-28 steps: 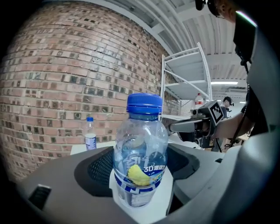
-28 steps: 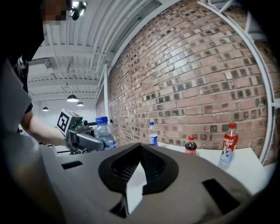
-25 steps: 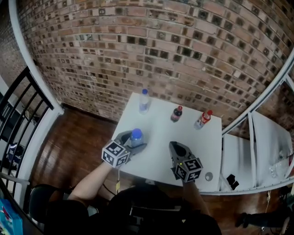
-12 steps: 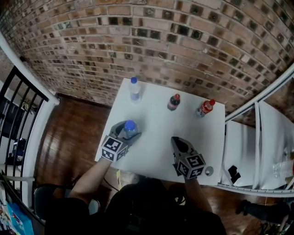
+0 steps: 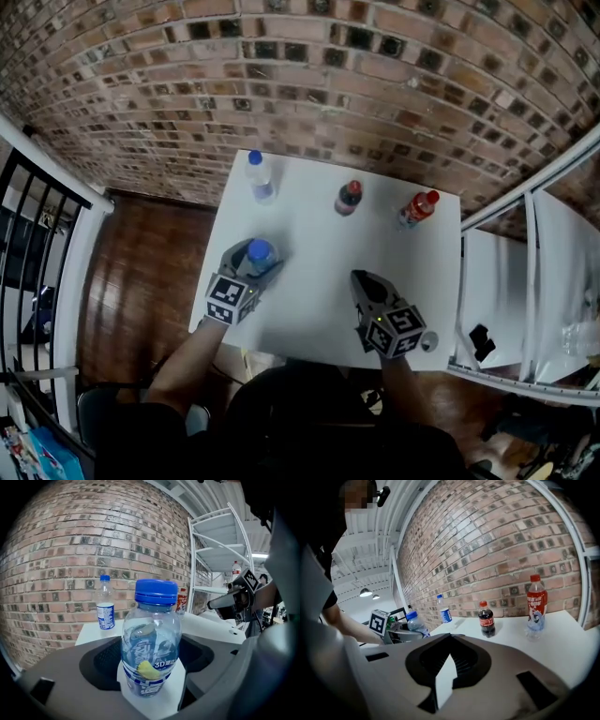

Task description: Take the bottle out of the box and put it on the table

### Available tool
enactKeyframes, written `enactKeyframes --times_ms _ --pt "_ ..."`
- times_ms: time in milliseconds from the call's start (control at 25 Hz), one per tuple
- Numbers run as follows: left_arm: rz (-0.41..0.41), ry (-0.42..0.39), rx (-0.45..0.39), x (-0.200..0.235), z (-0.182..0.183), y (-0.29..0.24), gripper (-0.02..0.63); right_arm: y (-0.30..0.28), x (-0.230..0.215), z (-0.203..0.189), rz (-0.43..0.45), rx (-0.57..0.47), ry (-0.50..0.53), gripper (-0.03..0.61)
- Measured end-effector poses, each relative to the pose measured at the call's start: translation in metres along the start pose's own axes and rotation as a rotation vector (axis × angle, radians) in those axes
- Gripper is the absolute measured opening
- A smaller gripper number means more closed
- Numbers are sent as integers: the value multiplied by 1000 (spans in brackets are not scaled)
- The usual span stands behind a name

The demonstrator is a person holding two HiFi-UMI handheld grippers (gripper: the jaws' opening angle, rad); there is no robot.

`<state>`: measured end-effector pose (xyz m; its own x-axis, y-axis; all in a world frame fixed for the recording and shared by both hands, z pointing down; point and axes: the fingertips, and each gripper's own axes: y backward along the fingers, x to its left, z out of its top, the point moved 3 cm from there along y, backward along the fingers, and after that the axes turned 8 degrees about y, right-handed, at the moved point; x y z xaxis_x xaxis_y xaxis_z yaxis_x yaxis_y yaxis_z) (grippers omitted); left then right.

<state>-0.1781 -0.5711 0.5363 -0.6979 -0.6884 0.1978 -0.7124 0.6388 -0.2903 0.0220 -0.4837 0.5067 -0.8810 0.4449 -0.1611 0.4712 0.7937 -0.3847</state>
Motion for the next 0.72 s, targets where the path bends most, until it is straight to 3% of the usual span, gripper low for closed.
enactKeyframes --times_ms 480,720 --pt "-8 32 -22 4 -1 0 365 -7 11 3 30 21 32 5" --pt "-21 -27 -42 -2 12 3 373 1 19 29 17 -43 64 5"
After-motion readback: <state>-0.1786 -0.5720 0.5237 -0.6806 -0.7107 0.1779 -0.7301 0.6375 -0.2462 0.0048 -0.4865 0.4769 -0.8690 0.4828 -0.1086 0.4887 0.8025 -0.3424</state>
